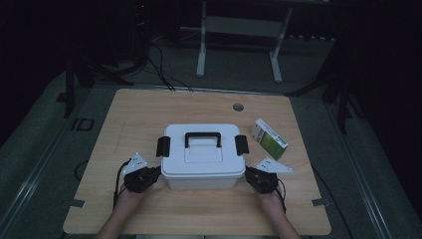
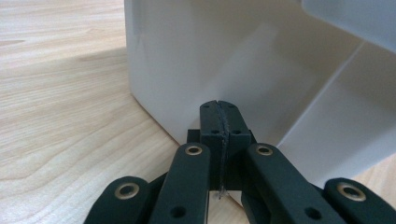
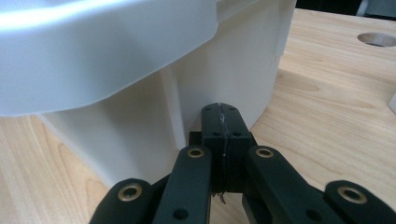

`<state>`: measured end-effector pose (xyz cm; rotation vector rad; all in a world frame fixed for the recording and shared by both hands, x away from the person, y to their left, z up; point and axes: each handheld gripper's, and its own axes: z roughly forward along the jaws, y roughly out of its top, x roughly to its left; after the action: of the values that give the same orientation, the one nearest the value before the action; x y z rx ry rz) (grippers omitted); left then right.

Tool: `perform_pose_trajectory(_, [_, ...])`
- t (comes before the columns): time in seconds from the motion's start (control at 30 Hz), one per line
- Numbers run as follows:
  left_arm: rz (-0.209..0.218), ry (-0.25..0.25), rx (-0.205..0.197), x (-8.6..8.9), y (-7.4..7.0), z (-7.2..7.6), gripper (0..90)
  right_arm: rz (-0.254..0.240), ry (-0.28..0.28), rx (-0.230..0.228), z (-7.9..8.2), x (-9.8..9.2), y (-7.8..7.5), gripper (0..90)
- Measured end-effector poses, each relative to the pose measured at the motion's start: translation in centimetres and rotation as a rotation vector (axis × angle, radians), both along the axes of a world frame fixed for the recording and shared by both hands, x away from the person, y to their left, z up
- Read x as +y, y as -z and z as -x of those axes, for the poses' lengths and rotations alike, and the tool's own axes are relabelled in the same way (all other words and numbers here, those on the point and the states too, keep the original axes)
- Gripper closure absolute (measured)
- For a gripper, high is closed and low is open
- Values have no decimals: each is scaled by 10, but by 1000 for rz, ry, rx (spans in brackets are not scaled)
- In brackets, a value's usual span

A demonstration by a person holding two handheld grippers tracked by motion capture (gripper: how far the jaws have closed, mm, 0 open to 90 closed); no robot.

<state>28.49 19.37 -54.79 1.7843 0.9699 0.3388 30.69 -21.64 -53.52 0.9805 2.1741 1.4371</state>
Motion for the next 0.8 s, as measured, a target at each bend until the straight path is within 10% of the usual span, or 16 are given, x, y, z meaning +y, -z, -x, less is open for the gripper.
perform_pose_trajectory(0.6, [-6,25,-1,2,0,2,893,-4,-4,6,4,-2,0,900])
perform_pose_trajectory(0.8, [-1,22,7,7,0,-1,761,-5,6,2,1,-3,0,884])
